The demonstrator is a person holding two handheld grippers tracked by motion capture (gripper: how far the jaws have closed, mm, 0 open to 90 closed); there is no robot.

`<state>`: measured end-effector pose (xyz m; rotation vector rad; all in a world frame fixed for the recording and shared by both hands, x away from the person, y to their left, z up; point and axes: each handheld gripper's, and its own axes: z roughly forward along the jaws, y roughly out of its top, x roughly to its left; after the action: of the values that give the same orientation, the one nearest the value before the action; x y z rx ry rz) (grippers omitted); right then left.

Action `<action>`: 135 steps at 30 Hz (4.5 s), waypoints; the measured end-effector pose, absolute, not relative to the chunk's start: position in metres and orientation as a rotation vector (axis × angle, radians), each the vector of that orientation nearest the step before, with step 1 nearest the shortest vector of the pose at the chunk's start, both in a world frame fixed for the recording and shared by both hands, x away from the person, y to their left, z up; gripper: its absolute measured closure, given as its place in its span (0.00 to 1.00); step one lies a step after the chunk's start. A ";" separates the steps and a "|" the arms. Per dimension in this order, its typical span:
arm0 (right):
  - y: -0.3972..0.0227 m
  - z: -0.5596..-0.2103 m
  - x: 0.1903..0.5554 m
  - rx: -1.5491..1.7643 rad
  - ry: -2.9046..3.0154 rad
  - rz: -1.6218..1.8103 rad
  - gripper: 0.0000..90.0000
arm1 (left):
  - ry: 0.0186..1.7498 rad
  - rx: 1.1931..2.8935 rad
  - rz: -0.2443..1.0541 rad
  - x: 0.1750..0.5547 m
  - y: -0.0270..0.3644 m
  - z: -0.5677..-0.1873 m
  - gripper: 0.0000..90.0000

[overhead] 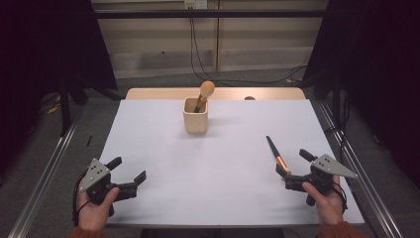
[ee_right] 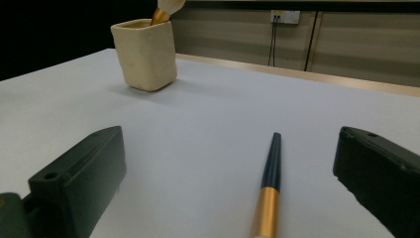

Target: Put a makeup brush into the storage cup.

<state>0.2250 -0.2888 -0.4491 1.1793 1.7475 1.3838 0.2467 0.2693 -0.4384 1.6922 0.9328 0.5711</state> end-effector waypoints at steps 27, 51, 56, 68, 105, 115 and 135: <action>-0.290 -0.438 0.285 1.236 1.772 1.307 0.01 | 0.936 1.699 0.557 0.250 0.268 -0.439 0.02; -0.296 -0.423 0.316 1.431 2.101 1.083 0.08 | 0.928 1.709 0.555 0.250 0.268 -0.439 0.02; -0.294 -0.421 0.321 1.464 2.161 0.981 0.09 | 0.923 1.714 0.554 0.250 0.267 -0.439 0.02; -0.291 -0.424 0.332 1.530 2.324 0.825 0.10 | 0.927 1.711 0.553 0.250 0.267 -0.439 0.02; -0.283 -0.439 0.359 1.716 2.662 0.228 0.08 | 0.911 1.725 0.555 0.250 0.265 -0.439 0.02; -0.272 -0.448 0.359 1.697 2.686 0.188 0.34 | 0.917 1.718 0.559 0.249 0.266 -0.439 0.02; -0.255 -0.449 0.354 1.657 2.660 0.088 0.75 | 0.910 1.718 0.554 0.249 0.267 -0.439 0.02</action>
<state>0.3538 -0.2551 -0.4488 1.6572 2.6600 0.0883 0.2493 0.2665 -0.4385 1.7183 0.9100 0.5545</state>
